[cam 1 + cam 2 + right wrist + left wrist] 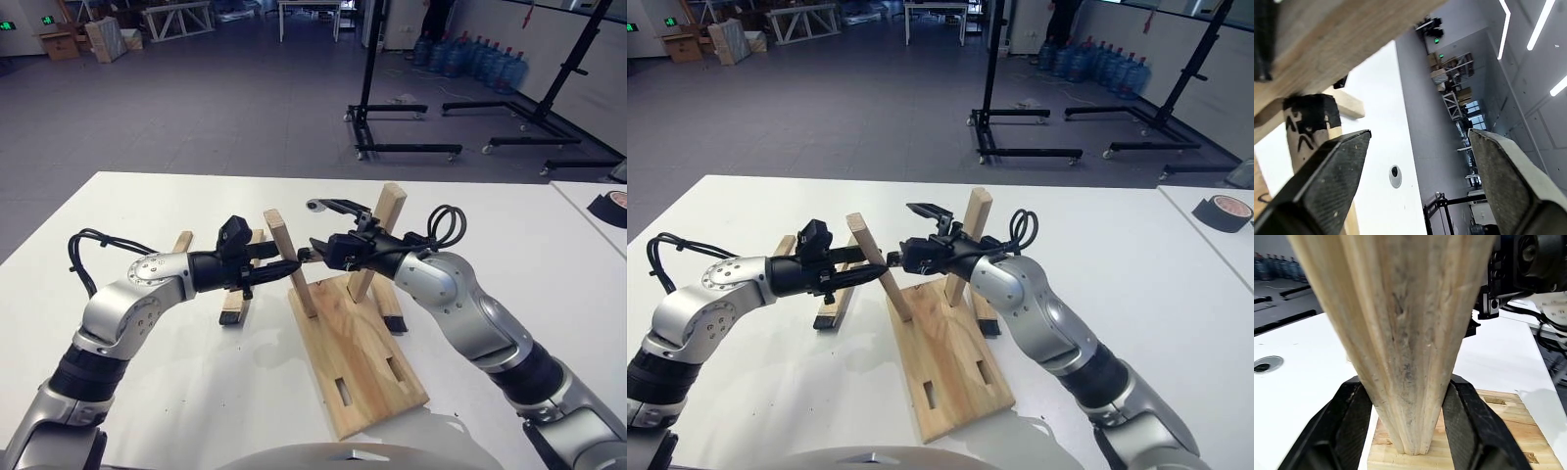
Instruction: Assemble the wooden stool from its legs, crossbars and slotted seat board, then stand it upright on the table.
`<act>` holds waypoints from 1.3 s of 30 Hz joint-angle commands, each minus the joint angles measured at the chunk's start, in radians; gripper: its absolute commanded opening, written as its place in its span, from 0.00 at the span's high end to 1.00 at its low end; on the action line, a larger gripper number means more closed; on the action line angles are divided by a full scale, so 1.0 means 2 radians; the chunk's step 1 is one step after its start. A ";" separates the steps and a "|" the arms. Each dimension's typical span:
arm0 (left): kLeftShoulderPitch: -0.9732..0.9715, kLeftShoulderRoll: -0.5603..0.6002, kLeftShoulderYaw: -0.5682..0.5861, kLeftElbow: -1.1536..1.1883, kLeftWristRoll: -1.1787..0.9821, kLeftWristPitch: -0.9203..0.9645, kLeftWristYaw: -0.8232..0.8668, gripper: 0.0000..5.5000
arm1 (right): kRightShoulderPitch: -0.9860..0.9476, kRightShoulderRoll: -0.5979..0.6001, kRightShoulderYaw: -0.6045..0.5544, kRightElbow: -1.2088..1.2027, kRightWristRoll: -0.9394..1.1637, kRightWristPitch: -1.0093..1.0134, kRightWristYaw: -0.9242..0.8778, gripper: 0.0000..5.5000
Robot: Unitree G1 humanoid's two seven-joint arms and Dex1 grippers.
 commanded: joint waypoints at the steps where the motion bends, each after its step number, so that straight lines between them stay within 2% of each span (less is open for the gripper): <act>1: 0.023 0.011 0.007 0.012 0.068 0.016 0.054 0.63 | 0.060 0.010 0.020 0.176 0.004 -0.043 0.006 0.33; 7: 0.012 0.017 0.002 0.010 0.068 0.024 0.040 0.63 | -0.010 0.045 -0.042 0.170 0.016 -0.089 -0.030 0.33; 11: 0.009 0.017 0.001 0.009 0.070 0.029 0.030 0.63 | -0.057 0.059 -0.073 0.151 0.025 -0.084 -0.021 0.33; 18: -0.001 0.012 -0.009 0.022 0.079 0.028 0.016 0.63 | -0.180 0.093 -0.077 0.176 0.032 -0.092 0.023 0.33; 21: -0.003 0.012 -0.013 0.025 0.081 0.028 0.011 0.63 | -0.196 0.091 -0.063 0.191 0.041 -0.115 0.063 0.33; 22: -0.007 0.013 -0.016 0.026 0.081 0.029 0.008 0.63 | -0.172 0.079 -0.055 0.179 0.054 -0.121 0.091 0.33; 23: -0.008 0.012 -0.016 0.025 0.078 0.032 0.007 0.63 | -0.125 0.051 -0.022 0.184 0.054 -0.131 0.139 0.33; 24: -0.009 0.012 -0.016 0.025 0.076 0.036 0.007 0.63 | -0.076 0.023 0.019 0.205 0.040 -0.147 0.178 0.33; 26: -0.011 0.014 -0.021 0.024 0.077 0.040 0.004 0.63 | 0.037 -0.036 0.156 0.315 -0.050 -0.172 0.261 0.33; 28: -0.021 0.014 -0.027 0.023 0.077 0.044 -0.003 0.63 | 0.124 -0.059 0.220 0.331 -0.059 -0.155 0.303 0.33; 30: -0.027 0.019 -0.022 0.017 0.069 0.050 -0.007 0.63 | 0.170 -0.051 0.218 0.272 0.003 -0.098 0.308 0.33; 33: -0.023 0.027 -0.012 0.019 0.068 0.049 -0.012 0.63 | 0.154 -0.039 0.188 0.264 0.023 -0.084 0.279 0.33; 36: -0.021 0.028 -0.009 0.025 0.074 0.046 -0.014 0.63 | 0.147 -0.060 0.159 0.192 0.054 -0.065 0.262 0.33; 39: -0.021 0.024 -0.005 0.023 0.076 0.044 -0.011 0.63 | 0.164 -0.089 0.153 0.118 0.064 -0.035 0.257 0.33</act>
